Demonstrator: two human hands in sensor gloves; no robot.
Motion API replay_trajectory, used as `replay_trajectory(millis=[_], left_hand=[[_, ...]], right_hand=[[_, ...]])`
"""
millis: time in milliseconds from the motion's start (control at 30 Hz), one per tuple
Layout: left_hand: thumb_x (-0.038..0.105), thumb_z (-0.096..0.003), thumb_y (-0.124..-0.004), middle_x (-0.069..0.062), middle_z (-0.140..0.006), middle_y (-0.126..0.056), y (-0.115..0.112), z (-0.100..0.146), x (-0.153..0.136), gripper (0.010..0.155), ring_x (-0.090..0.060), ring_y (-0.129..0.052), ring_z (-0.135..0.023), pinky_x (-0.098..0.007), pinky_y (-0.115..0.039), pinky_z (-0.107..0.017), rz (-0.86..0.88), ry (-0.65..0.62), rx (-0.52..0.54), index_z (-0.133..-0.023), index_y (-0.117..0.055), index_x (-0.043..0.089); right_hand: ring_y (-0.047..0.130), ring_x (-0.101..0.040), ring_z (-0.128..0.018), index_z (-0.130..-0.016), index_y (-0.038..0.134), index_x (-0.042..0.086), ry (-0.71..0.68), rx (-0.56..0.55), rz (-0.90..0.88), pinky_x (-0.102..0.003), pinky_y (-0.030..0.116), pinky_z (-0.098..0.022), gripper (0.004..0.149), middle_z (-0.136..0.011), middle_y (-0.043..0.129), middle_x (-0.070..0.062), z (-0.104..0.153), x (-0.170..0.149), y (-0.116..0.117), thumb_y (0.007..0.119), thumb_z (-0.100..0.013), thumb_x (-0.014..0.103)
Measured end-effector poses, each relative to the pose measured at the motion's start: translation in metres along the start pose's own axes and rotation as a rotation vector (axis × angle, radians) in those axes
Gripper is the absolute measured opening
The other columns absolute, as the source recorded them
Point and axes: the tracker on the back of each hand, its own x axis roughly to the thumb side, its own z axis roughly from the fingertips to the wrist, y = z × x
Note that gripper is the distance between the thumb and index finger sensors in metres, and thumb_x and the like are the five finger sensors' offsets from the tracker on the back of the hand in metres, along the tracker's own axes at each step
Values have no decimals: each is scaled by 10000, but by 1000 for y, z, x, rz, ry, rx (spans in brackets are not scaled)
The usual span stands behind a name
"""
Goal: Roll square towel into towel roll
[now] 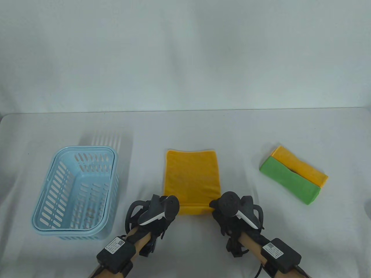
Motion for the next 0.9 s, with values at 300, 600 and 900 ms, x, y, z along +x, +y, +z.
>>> replay_trajectory(millis=[300,600,900], left_hand=[[498,-379,-727,58,-937,-826,9,4,-14,626,-196,-942,-789,-486,-736,-678,202,14,-42,-977,-671,317],[515,-369,-737,60,-831,-921,9,4,-25,617,-194,-1009,-677,-482,-769,-640,241,56,-56,-944,-739,292],[536,-372,-716,61,-918,-845,8,-1,-35,654,-192,-953,-749,-486,-740,-668,257,119,-11,-984,-671,309]], right_hand=[[787,-281,-841,-834,742,377,60,99,-207,-543,649,-638,489,-813,882,40,-1,-12,-7,722,-361,499],[883,-265,-679,-848,735,334,95,83,-239,-532,694,-595,537,-695,941,38,-1,-16,-7,726,-346,522],[845,-279,-738,-881,694,334,158,34,-236,-538,674,-610,573,-815,876,23,-2,-24,-12,734,-341,522]])
